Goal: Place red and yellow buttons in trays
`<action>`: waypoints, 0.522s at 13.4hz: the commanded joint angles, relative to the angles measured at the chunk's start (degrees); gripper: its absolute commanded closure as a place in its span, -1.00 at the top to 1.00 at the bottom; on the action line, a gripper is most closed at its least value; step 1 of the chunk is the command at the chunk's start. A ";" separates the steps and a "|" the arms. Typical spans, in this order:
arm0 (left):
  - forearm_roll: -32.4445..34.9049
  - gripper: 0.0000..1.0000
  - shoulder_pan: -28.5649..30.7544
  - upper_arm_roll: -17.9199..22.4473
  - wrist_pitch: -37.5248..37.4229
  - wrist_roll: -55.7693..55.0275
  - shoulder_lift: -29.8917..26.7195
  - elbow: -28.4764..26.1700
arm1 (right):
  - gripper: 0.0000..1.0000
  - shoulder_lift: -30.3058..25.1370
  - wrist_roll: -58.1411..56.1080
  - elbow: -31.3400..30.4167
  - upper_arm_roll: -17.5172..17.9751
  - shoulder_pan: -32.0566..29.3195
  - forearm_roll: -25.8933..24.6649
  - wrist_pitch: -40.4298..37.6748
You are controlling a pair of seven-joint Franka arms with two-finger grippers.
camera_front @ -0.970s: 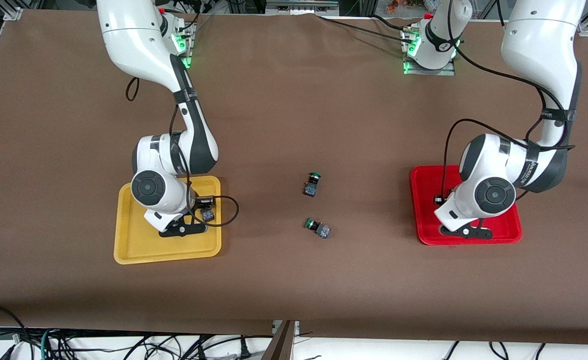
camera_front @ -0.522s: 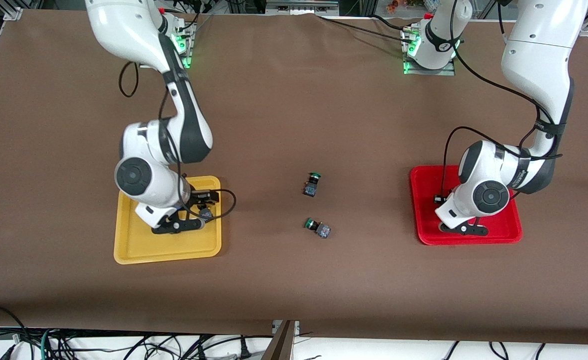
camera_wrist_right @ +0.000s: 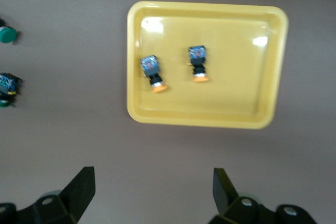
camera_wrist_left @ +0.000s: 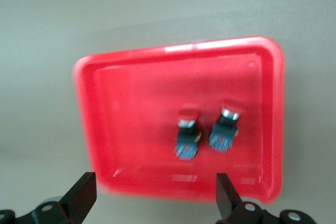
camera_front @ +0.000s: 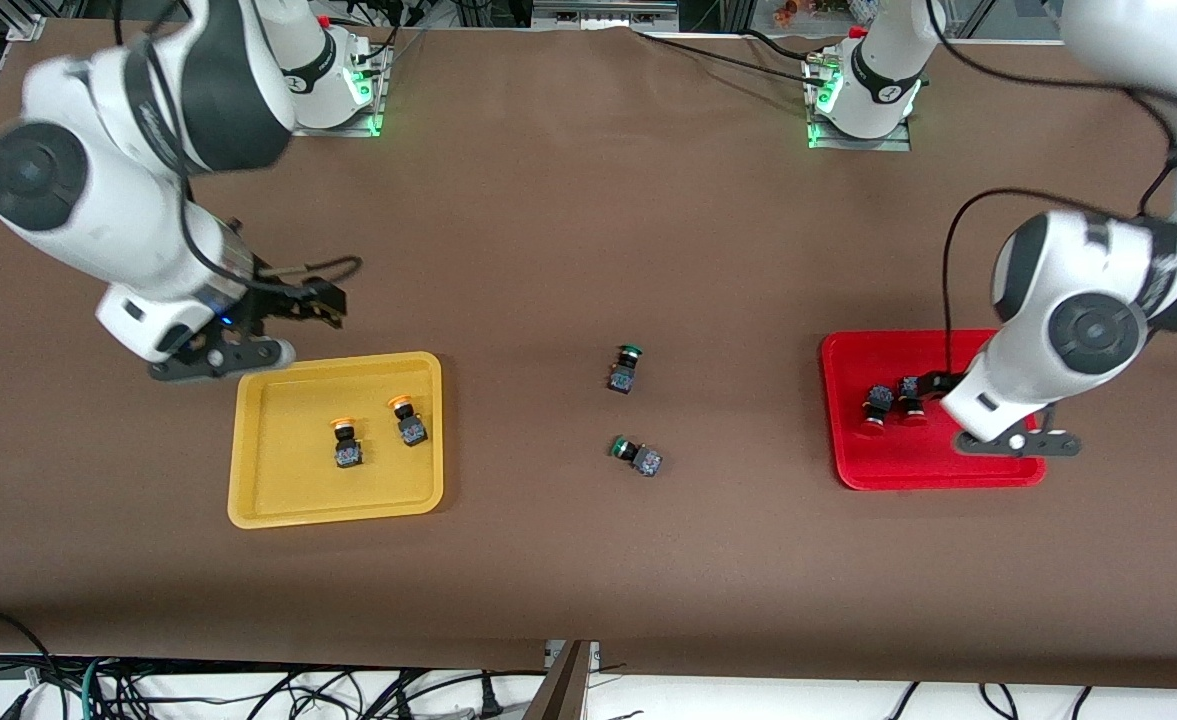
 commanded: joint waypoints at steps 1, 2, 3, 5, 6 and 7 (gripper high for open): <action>-1.39 1.00 0.73 -0.69 -9.76 4.70 -5.40 5.07 | 0.99 -4.68 -0.11 -2.07 0.12 0.29 -2.78 -4.00; -3.31 1.00 0.73 -0.69 -12.92 5.06 -5.94 8.93 | 0.99 -5.82 0.15 -2.24 0.73 -0.58 -4.26 -5.41; -6.12 1.00 0.99 -0.26 -15.47 5.07 -5.95 14.01 | 0.99 -7.48 0.33 -3.46 3.00 -2.76 -5.24 -6.12; -10.09 1.00 2.13 -0.25 -16.11 4.72 -5.25 18.89 | 0.99 -10.91 0.33 -5.75 14.46 -14.32 -6.91 -6.13; -10.45 1.00 2.31 -0.25 -15.94 4.98 -5.07 18.81 | 0.99 -11.97 0.33 -6.71 19.75 -19.87 -7.52 -6.13; -10.89 1.00 2.83 -0.25 -16.29 5.06 -4.89 18.90 | 0.99 -12.94 0.33 -7.51 23.11 -23.40 -8.05 -6.04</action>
